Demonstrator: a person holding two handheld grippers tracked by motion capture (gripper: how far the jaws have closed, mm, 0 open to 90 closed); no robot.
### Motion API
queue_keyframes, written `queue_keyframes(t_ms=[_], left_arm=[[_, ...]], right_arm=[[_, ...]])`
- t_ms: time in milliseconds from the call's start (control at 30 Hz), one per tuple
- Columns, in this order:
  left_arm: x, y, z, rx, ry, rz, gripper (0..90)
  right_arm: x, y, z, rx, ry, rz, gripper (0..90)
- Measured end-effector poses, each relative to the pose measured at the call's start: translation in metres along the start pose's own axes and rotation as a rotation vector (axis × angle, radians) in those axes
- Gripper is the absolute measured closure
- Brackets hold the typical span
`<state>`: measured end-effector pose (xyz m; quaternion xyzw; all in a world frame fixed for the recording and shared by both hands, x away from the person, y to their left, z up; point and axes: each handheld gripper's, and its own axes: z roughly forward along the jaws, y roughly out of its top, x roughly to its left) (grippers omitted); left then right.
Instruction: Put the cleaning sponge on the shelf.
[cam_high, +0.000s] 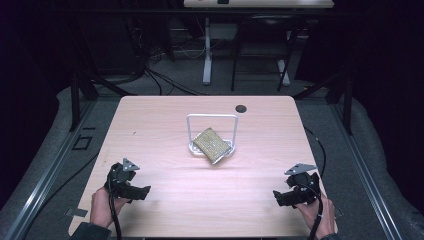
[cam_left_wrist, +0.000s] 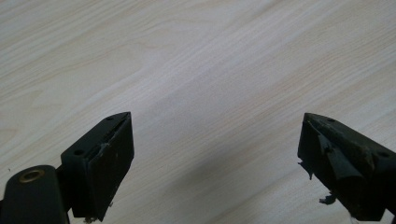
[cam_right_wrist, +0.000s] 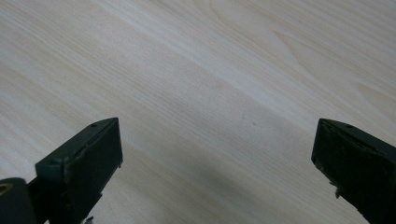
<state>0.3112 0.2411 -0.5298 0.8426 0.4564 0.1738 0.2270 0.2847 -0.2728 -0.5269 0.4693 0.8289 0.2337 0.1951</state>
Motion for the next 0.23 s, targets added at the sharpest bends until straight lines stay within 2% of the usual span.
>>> queue_keyframes(t_ms=[233], left_arm=[[0.0007, 0.001, 0.0023, 0.006, -0.004, -0.001, 9.9]], right_arm=[[-0.0021, -0.0006, 0.0027, 0.009, 0.003, 0.007, 0.3]])
